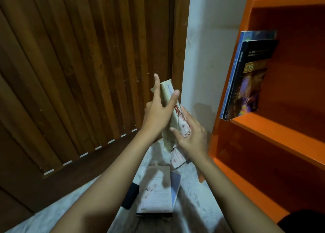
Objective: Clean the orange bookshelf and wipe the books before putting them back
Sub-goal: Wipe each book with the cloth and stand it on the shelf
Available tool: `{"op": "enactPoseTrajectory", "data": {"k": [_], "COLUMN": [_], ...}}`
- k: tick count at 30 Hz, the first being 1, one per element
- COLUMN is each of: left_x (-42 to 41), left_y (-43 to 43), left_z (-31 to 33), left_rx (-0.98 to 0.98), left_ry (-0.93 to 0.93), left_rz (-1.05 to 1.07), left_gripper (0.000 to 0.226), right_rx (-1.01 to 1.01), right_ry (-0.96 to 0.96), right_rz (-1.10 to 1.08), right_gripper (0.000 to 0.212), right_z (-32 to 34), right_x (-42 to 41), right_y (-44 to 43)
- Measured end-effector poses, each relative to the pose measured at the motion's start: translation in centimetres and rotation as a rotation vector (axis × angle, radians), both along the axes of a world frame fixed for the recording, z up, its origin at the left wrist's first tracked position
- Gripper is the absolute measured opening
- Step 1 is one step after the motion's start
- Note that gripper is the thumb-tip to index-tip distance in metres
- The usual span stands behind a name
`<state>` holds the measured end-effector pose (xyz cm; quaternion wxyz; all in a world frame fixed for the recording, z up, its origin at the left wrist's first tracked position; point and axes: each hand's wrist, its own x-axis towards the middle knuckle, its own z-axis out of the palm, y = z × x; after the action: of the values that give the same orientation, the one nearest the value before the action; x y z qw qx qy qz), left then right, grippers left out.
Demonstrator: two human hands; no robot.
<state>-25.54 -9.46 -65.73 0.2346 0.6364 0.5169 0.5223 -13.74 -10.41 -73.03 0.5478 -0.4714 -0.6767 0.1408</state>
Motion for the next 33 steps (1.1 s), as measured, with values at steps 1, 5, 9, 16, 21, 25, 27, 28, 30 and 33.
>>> {"op": "enactPoseTrajectory", "data": {"k": [1, 5, 9, 16, 21, 25, 27, 28, 30, 33], "left_x": [0.0, -0.2, -0.7, -3.4, -4.2, -4.1, -3.8, -3.6, -3.3, -2.7], "left_y": [0.1, 0.5, 0.8, 1.4, 0.9, 0.1, -0.1, -0.1, -0.2, -0.3], "left_z": [0.0, -0.3, -0.7, -2.1, -2.3, -2.7, -2.7, -2.6, -2.4, -2.2], "left_rx": [-0.005, -0.009, 0.011, 0.025, 0.057, 0.085, 0.094, 0.097, 0.114, 0.140], "left_ry": [0.000, -0.008, -0.069, -0.555, -0.678, -0.672, -0.652, -0.640, -0.614, -0.572], "left_rz": [0.029, 0.109, 0.201, 0.235, 0.196, 0.128, 0.098, 0.087, 0.066, 0.037], "left_gripper": [0.084, 0.088, 0.069, 0.050, 0.054, 0.050, 0.049, 0.048, 0.047, 0.045], "right_rx": [0.019, 0.074, 0.102, -0.109, -0.216, -0.104, -0.024, 0.026, 0.154, 0.377], "right_ry": [-0.020, -0.082, -0.196, -0.205, 0.077, 0.192, 0.263, 0.293, 0.304, 0.187], "right_rz": [-0.002, 0.000, -0.024, 0.194, 0.203, 0.042, 0.040, 0.054, 0.076, 0.104], "right_gripper": [0.074, 0.072, 0.063, 0.066, 0.056, 0.046, 0.040, 0.036, 0.034, 0.035], "right_z": [-0.2, -0.8, -0.4, 1.3, 1.3, 1.8, 2.5, 2.9, 4.0, 5.6], "right_x": [-0.1, -0.7, -1.3, -1.7, -1.4, -1.9, -2.4, -2.7, -3.4, -4.9], "right_y": [0.0, -0.3, -0.1, 0.0, 0.5, 1.6, 2.2, 2.5, 2.9, 2.9]}}
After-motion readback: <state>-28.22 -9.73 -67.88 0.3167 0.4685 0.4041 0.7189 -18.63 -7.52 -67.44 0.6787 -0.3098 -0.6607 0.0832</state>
